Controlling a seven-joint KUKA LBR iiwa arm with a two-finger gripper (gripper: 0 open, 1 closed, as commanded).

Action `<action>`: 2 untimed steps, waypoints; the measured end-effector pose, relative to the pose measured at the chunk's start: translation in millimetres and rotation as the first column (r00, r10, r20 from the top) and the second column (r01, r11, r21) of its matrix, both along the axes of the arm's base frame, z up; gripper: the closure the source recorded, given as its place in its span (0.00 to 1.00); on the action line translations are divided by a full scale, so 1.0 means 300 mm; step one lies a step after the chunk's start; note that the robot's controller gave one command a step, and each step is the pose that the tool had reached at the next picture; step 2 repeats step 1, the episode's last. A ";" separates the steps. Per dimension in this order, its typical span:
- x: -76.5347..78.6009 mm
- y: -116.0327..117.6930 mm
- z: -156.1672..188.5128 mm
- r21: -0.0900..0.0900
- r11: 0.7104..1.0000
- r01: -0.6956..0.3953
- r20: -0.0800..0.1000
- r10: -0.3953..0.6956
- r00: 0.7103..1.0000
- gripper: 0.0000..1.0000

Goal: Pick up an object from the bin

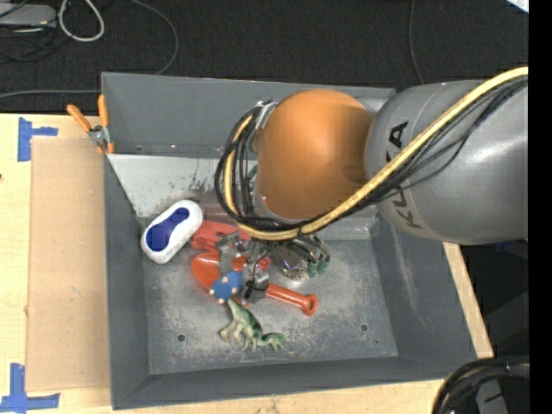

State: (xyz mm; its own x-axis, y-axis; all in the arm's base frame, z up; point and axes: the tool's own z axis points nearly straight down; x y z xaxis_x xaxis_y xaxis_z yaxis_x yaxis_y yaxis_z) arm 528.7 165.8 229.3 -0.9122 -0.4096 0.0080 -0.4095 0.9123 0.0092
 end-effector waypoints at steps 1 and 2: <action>0.007 -0.006 -0.035 0.001 1.000 0.017 0.003 -0.017 1.000 1.00; 0.007 -0.006 -0.035 0.001 1.000 0.017 0.003 -0.017 1.000 1.00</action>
Offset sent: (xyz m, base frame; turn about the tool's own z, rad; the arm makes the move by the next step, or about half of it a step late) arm 0.0025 0.0235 0.0337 -0.1579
